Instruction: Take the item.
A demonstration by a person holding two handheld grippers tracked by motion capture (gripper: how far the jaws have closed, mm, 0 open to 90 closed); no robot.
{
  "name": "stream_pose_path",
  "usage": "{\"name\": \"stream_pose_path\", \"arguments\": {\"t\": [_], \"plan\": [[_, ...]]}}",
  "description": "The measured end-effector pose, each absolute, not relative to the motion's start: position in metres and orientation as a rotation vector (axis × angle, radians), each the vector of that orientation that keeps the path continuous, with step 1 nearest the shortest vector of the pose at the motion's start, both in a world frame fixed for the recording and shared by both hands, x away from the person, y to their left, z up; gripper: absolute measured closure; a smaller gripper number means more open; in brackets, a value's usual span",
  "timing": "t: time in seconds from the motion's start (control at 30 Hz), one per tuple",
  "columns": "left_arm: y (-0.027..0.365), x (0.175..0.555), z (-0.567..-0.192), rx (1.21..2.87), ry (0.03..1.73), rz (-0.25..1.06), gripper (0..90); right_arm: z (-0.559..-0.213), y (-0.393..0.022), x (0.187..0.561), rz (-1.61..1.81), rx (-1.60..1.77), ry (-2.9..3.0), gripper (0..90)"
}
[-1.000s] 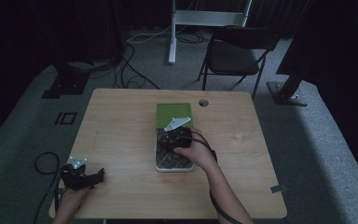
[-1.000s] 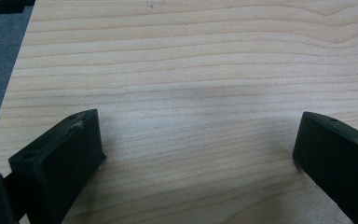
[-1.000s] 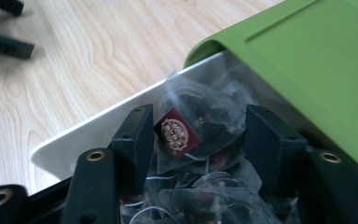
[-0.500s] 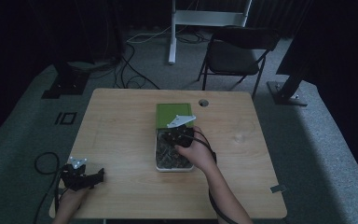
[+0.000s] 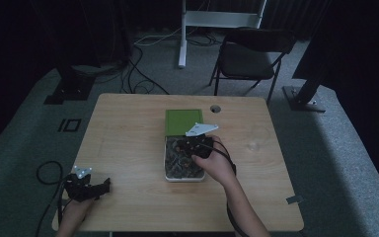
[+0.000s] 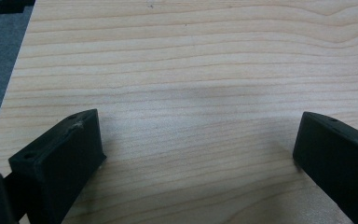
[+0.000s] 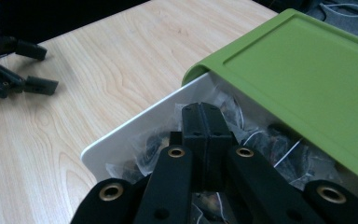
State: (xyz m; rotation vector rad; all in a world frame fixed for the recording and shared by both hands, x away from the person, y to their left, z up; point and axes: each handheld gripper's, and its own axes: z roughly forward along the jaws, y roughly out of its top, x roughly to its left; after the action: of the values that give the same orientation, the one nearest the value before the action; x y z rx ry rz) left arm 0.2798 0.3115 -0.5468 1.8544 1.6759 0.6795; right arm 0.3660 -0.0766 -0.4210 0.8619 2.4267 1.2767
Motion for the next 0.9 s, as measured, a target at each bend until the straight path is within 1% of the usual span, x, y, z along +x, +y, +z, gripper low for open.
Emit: {"name": "stream_pose_path", "arguments": {"t": [0.37, 0.6, 0.9], "plan": [[0.312, 0.280, -0.547, 1.854, 1.676, 0.679, 2.0, -0.413, -0.087, 0.356, 1.379, 0.860, 2.361, 90.0], [0.312, 0.280, -0.547, 1.854, 1.676, 0.680, 1.9, -0.422, -0.099, 0.348, 1.509, 0.872, 2.262, 90.0], [0.312, 0.280, -0.547, 1.854, 1.676, 0.680, 2.0, -0.428, -0.109, 0.346, 1.561, 0.916, 2.194, 90.0]]}}
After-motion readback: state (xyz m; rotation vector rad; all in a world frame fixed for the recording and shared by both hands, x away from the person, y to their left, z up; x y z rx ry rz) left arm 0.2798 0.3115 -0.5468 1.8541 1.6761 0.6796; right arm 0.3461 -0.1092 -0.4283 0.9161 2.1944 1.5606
